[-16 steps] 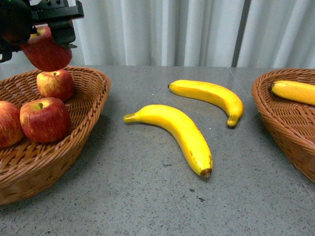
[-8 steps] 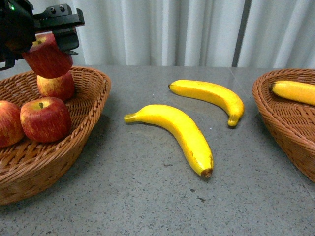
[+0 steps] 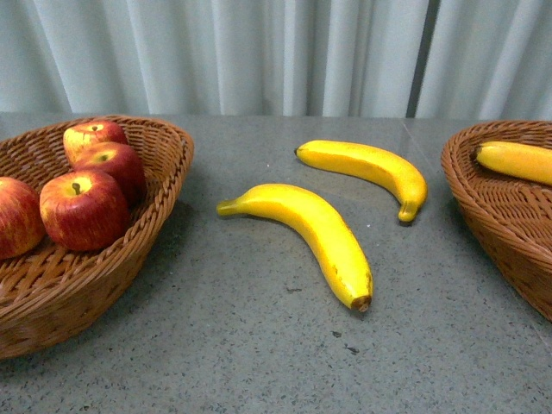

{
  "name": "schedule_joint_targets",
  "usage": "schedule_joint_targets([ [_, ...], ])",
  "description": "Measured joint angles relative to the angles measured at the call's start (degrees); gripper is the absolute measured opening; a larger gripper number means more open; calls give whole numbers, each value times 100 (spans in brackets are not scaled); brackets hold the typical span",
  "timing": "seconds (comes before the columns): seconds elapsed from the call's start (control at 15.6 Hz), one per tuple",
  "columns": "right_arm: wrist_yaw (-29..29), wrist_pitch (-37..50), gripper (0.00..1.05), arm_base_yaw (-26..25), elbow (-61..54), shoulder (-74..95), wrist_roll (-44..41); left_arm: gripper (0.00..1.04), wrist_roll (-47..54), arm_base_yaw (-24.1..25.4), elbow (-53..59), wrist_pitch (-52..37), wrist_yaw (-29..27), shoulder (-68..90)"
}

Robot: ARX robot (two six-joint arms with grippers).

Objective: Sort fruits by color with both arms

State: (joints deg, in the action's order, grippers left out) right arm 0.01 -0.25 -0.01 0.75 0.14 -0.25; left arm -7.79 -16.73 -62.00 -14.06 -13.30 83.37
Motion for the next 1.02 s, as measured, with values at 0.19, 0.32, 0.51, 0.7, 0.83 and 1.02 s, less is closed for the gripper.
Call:
schedule_joint_targets([
  [0.19,0,0,98,0,0,0,0,98,542,-164,879,-166,-177,-1209],
  [0.32,0,0,98,0,0,0,0,98,826,-146,1344,-179,-352,-1882],
  [0.51,0,0,98,0,0,0,0,62,811,426,2955,-743,31,-3150],
  [0.7,0,0,98,0,0,0,0,24,802,782,4162,-1082,450,-3762],
  [0.83,0,0,98,0,0,0,0,1,791,975,4607,-1189,608,-4172],
  [1.02,0,0,98,0,0,0,0,2,785,1226,5156,-1165,898,-4660],
])
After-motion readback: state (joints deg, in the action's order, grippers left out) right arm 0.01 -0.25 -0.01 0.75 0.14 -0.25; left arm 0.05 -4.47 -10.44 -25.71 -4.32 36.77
